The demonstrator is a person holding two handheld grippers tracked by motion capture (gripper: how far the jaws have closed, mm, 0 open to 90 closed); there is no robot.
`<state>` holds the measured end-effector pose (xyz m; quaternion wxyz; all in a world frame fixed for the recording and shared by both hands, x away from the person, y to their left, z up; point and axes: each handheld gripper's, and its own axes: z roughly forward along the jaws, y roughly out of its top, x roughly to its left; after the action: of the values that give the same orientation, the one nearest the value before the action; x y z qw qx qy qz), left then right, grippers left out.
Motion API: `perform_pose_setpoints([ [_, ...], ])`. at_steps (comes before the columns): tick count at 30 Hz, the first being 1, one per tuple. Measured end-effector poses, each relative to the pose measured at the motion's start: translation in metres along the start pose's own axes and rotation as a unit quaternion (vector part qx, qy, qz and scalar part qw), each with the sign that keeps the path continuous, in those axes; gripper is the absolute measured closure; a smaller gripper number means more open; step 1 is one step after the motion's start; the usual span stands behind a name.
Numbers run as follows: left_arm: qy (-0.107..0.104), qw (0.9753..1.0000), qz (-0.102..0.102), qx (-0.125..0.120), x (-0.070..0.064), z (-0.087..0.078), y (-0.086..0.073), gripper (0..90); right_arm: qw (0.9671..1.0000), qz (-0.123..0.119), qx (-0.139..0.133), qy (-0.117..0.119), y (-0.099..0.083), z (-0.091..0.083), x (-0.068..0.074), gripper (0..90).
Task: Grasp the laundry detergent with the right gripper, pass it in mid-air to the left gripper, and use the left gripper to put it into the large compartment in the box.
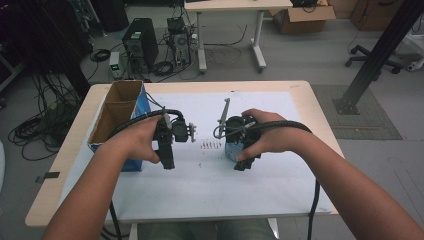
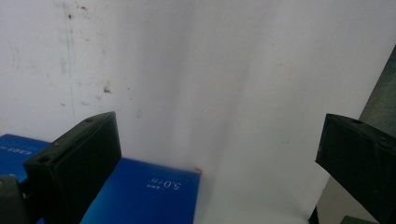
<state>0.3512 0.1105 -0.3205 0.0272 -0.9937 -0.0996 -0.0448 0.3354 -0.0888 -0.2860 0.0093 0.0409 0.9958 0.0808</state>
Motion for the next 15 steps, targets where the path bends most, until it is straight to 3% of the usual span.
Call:
perform_pose_setpoints([
  [15, 0.002, 1.0, 0.0, 0.001, -0.0053, -0.0059, 0.0005, 0.2, 0.9997, -0.009, -0.02, -0.006, -0.0038, -0.0037, 0.0096, 4.8],
])
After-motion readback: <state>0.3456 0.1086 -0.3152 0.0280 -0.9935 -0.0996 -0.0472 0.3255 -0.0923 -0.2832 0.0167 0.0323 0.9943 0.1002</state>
